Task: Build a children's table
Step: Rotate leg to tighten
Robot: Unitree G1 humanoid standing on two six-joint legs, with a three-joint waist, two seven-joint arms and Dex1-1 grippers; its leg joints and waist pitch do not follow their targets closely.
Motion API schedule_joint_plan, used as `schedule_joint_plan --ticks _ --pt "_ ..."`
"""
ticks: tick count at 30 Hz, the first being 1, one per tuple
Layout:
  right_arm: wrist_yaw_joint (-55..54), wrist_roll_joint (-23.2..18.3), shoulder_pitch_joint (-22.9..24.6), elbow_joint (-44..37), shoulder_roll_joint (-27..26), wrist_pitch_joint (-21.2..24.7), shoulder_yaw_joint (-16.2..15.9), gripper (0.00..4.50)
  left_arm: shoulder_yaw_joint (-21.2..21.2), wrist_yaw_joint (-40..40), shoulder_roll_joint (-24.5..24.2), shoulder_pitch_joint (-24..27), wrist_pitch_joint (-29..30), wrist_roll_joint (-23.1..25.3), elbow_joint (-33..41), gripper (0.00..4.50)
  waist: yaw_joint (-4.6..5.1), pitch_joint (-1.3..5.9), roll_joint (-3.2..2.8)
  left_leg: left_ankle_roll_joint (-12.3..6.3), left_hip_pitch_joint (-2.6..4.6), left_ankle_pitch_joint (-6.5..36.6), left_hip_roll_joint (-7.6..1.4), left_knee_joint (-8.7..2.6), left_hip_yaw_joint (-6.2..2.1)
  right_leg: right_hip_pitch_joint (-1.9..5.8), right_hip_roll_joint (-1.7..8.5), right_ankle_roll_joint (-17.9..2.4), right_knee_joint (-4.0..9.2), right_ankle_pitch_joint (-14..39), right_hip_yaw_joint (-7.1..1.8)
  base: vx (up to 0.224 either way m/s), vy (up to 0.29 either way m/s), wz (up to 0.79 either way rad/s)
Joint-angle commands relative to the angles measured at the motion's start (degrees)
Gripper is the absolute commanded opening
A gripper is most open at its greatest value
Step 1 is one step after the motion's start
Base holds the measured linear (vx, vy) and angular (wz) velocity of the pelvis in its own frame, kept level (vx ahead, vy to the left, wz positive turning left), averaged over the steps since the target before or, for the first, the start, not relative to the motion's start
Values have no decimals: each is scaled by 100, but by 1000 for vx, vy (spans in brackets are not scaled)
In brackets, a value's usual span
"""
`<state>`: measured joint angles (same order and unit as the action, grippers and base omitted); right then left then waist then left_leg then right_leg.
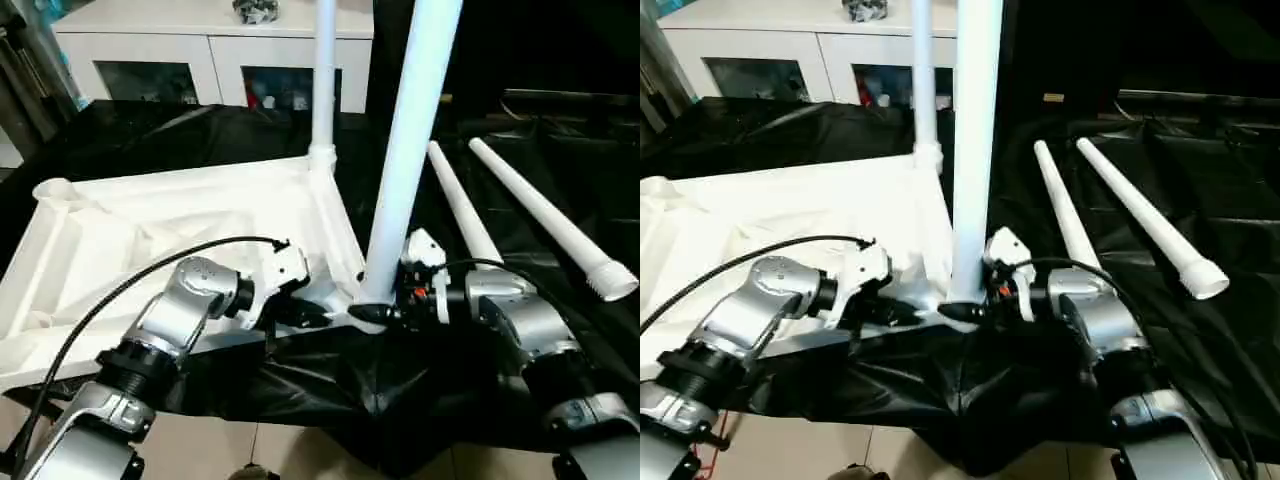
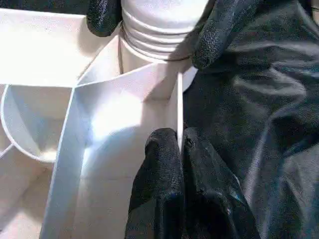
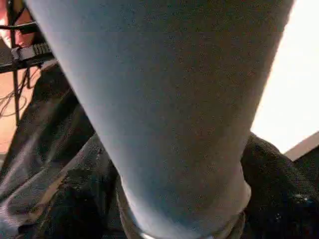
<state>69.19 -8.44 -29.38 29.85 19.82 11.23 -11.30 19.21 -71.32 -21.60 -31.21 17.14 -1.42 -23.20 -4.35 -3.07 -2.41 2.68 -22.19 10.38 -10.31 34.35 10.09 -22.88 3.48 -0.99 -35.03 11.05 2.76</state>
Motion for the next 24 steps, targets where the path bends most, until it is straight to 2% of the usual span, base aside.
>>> schedule_joint_plan --ticks 1,2,6,7,8,9,10,11,12,13,14,15,16,18,19,22,23,24 --pt "4 17 10 -184 -109 100 -214 302 174 -159 127 -22 -46 -122 217 0 19 396 14 -364 126 977 -306 -391 -79 268 449 -1451 394 774 -233 0 0 0" --pt "-48 7 23 -192 -147 118 -206 285 155 -101 155 -29 -59 -102 194 0 20 393 15 -354 127 996 -302 -392 -79 270 450 -1454 398 794 -233 0 0 0" --pt "-655 132 9 13 -386 -24 -106 279 51 185 311 -81 -108 -71 60 0 38 378 20 -265 127 1097 -292 -405 -83 260 460 -1415 420 998 -238 0 0 0" --pt "-945 216 -13 125 -486 -139 -55 278 12 298 369 -107 -79 -76 18 0 61 370 26 -205 126 1182 -284 -409 -86 256 466 -1377 434 1148 -241 0 0 0" --pt "-1863 404 -158 529 -749 -129 130 277 -66 627 516 -200 -83 -29 -126 0 95 365 26 -145 128 1225 -274 -417 -93 254 467 -1340 445 1295 -244 0 0 0" --pt "-2122 459 -200 635 -815 -105 178 277 -87 724 558 -229 -78 -11 -170 0 126 348 14 -114 135 1295 -273 -432 -94 234 465 -1339 464 1404 -247 0 0 0" --pt "-2153 466 -205 650 -822 -111 182 276 -90 741 564 -235 -76 -6 -179 0 169 358 20 -27 127 1386 -263 -444 -123 267 472 -1287 463 1581 -228 0 0 0" --pt "-2525 545 -271 822 -910 -169 236 276 -121 940 641 -302 -47 49 -283 0 181 358 22 -19 124 1409 -265 -450 -126 272 467 -1259 468 1608 -225 0 0 0" --pt "-3271 588 -422 1176 -1124 -212 410 276 -170 1428 820 -482 1 205 -560 0 213 341 17 1 142 1462 -269 -447 -113 231 456 -1240 485 1648 -239 0 0 0" --pt "-3464 585 -464 1269 -1185 -219 464 276 -186 1570 872 -533 18 247 -638 0 244 347 15 37 164 1538 -252 -434 -111 219 463 -1239 500 1733 -246 0 0 0" --pt "-3705 562 -519 1379 -1271 -216 543 275 -218 1768 950 -603 41 291 -744 0 250 363 29 11 140 1432 -248 -434 -115 250 463 -1221 492 1649 -246 0 0 0" --pt "-3759 555 -532 1403 -1291 -214 561 275 -227 1815 969 -620 46 300 -768 0 243 360 22 -8 147 1412 -243 -425 -105 235 463 -1222 497 1609 -254 0 0 0" --pt "-4455 505 -716 1708 -1532 -152 741 275 -394 2523 1268 -819 173 361 -1041 0 243 374 21 -42 133 1288 -247 -413 -104 256 465 -1260 473 1409 -257 0 0 0" --pt "-4735 523 -794 1839 -1633 -160 778 274 -470 2852 1408 -898 217 390 -1143 0 232 397 13 -72 151 1096 -249 -398 -94 242 441 -1347 449 1048 -251 0 0 0" --pt "-4951 580 -867 1977 -1724 -201 812 274 -532 3064 1523 -950 202 418 -1225 0 223 405 15 -126 126 993 -246 -389 -93 272 454 -1398 434 856 -249 0 0 0" --pt "-4867 538 -980 2199 -1893 -318 851 274 -517 3094 1692 -946 97 425 -1246 0 205 423 25 -280 83 804 -238 -376 -92 316 463 -1445 397 485 -233 0 0 0" --pt "-4846 524 -990 2213 -1904 -328 862 330 -492 3050 1688 -929 85 427 -1230 0 202 426 24 -349 80 748 -243 -370 -92 322 464 -1470 386 363 -231 0 0 0" --pt "-4832 514 -996 2222 -1911 -334 868 344 -476 3022 1685 -919 78 428 -1220 0 201 425 33 -378 87 740 -248 -372 -90 316 460 -1483 387 335 -229 0 0 0"
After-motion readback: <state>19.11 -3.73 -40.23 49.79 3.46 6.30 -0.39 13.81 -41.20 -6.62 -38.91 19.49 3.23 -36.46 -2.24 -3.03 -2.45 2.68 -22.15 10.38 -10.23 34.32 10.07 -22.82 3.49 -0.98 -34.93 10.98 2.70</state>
